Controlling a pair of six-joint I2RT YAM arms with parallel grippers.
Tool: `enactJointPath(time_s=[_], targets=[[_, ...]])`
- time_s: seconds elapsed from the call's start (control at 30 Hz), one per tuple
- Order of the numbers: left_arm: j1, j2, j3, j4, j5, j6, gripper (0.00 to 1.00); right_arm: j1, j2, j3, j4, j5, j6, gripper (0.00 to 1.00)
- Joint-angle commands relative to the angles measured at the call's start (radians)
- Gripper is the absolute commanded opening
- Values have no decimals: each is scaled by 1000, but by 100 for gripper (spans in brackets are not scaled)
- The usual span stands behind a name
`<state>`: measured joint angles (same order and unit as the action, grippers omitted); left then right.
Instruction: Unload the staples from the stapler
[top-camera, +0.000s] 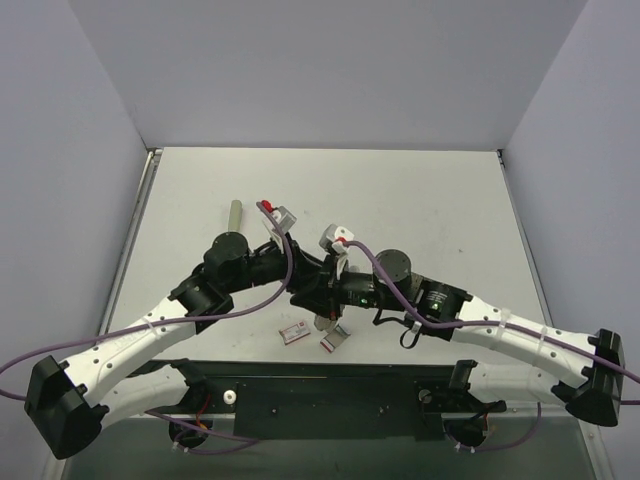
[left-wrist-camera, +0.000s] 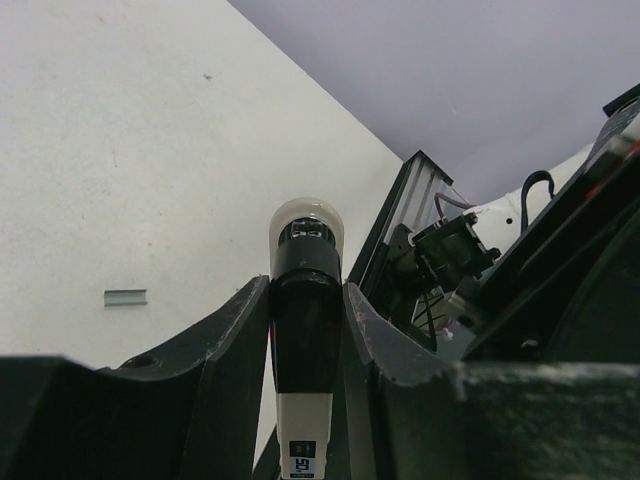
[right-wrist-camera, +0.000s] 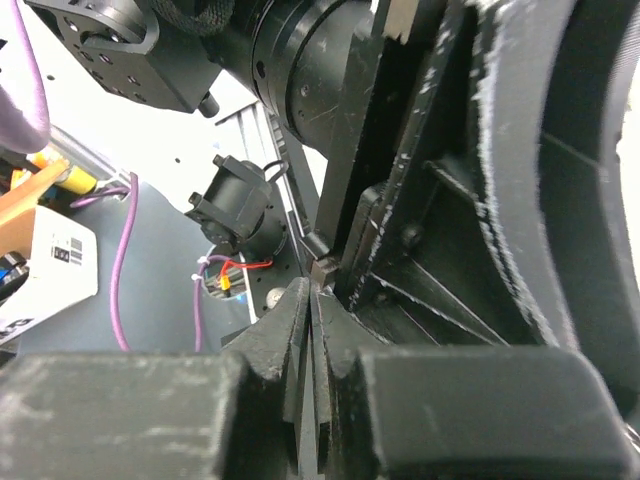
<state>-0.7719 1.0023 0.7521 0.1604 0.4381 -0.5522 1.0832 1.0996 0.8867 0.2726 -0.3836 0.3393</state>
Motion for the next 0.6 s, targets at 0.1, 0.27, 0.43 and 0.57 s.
enactJointPath(time_s=[0.1,0.27,0.43,0.57], targets=[[-41,-25,38,-5,70,23,0,-42,-176,-58,37,221,-54,0],[-41,-31,46,-2,82,23,0,-45,-265,-52,-142,226,-59,0],[-41,-57,47,-4,86,23,0,-46,-363,-92,-242,249,-48,0],[-40,-73,53,2,109,17,0,-49,-448,-130,-332,275,-34,0]])
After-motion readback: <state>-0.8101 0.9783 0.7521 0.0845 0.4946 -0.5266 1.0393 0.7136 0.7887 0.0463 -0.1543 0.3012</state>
